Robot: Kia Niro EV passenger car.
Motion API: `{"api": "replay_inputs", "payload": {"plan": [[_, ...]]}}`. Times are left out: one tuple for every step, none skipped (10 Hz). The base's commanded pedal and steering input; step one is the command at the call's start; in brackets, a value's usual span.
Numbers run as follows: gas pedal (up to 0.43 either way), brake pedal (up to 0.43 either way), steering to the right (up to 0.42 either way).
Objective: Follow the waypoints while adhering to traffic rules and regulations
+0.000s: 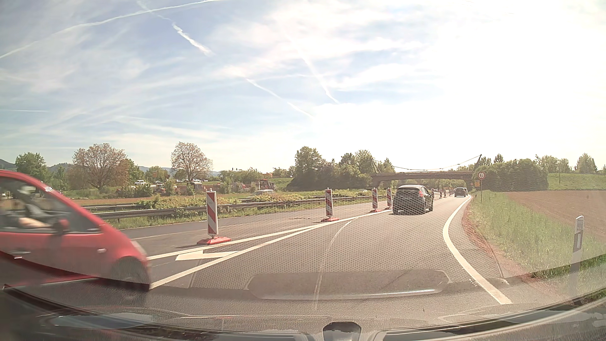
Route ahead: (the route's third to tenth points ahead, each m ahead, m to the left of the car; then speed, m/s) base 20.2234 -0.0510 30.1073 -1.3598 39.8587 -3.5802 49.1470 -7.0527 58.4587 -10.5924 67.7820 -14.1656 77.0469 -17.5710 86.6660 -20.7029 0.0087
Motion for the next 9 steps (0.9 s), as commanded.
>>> {"api": "replay_inputs", "payload": {"plan": [[0.000, 0.293, 0.062], [0.000, 0.293, 0.062], [0.000, 0.293, 0.062], [0.000, 0.293, 0.063], [0.000, 0.293, 0.062], [0.000, 0.293, 0.063], [0.000, 0.293, 0.062], [0.000, 0.293, 0.062], [0.000, 0.299, 0.062]]}}
